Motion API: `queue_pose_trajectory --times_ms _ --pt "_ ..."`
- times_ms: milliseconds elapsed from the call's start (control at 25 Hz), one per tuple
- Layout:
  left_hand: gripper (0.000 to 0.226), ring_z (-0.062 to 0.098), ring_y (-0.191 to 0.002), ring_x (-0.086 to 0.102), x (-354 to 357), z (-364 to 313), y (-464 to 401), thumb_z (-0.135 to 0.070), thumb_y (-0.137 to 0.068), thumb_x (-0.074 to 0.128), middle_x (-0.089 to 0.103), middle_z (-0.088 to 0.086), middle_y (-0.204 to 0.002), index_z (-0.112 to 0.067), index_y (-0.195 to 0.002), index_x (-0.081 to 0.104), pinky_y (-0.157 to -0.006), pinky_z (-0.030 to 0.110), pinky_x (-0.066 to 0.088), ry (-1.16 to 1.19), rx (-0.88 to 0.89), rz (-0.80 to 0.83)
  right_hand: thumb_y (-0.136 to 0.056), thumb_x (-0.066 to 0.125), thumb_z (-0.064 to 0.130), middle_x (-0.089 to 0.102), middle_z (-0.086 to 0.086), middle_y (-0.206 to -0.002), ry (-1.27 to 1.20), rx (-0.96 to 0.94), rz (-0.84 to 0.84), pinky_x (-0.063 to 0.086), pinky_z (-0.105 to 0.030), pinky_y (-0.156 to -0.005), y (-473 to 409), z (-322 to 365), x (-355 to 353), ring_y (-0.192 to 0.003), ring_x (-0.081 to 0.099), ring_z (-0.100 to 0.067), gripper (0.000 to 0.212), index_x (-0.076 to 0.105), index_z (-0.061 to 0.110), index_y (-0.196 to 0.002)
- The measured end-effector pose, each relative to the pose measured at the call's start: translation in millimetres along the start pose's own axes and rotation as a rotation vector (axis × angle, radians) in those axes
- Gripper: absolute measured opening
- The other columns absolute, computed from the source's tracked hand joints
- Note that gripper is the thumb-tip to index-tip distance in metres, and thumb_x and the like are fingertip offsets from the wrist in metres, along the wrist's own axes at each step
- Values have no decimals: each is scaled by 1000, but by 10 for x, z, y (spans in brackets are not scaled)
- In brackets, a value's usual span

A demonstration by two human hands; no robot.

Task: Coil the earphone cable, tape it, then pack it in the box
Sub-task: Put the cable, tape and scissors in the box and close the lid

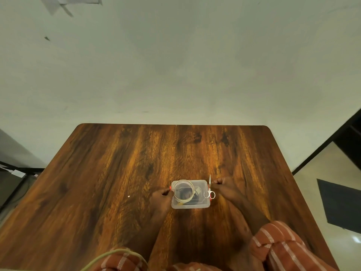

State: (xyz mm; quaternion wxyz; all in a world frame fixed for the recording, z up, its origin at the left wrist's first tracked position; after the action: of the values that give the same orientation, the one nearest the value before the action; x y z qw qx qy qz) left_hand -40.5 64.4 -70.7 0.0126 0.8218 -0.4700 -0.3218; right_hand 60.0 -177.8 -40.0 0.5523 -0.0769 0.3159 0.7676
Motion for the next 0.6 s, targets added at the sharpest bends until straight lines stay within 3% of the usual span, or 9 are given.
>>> queue_pose_trajectory --times_ms 120,200,320,480,600 --pt "26 22 -93 70 -1 -8 10 -25 -93 64 75 8 -110 -10 -112 74 -87 41 58 -11 -4 5 -87 73 11 69 5 -63 95 -39 100 46 -15 -49 -99 146 111 -57 63 -8 26 72 19 -63" --pt "26 21 -94 70 -12 -19 14 -25 -93 65 75 7 -110 -11 -113 74 -86 39 58 -13 -3 2 -89 69 6 74 2 -77 166 -11 159 46 -11 -50 -153 101 216 -65 64 -5 17 76 11 -74" --pt "26 18 -94 69 -24 -33 29 -23 -91 66 75 5 -111 -11 -113 73 -83 33 56 -19 7 1 -90 68 7 75 -9 -93 193 40 156 49 -19 -60 -193 -11 330 -74 66 -11 11 76 0 -92" --pt "23 16 -90 69 -39 -2 24 -23 -91 67 75 3 -106 -12 -110 75 -78 30 55 -5 6 12 -86 74 19 72 -1 -81 77 81 -9 42 -18 -54 -127 -25 303 -68 65 -10 10 75 9 -88" --pt "27 16 -68 62 -73 23 8 -30 -94 62 72 7 -76 -10 -82 76 -65 32 48 89 -42 -13 -91 68 29 74 -4 -84 -14 125 -244 44 -20 -56 -11 -139 221 -72 67 -14 18 74 12 -92"
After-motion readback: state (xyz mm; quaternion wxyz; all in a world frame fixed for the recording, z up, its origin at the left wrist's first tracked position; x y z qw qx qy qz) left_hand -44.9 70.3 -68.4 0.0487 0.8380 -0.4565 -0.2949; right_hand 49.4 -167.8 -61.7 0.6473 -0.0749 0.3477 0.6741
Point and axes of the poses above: each hand's wrist, its own y-axis away from the middle knuckle, its own x-axis out of the palm, z = x × y, the point moved 4 cm from there along -y, towards the middle knuckle
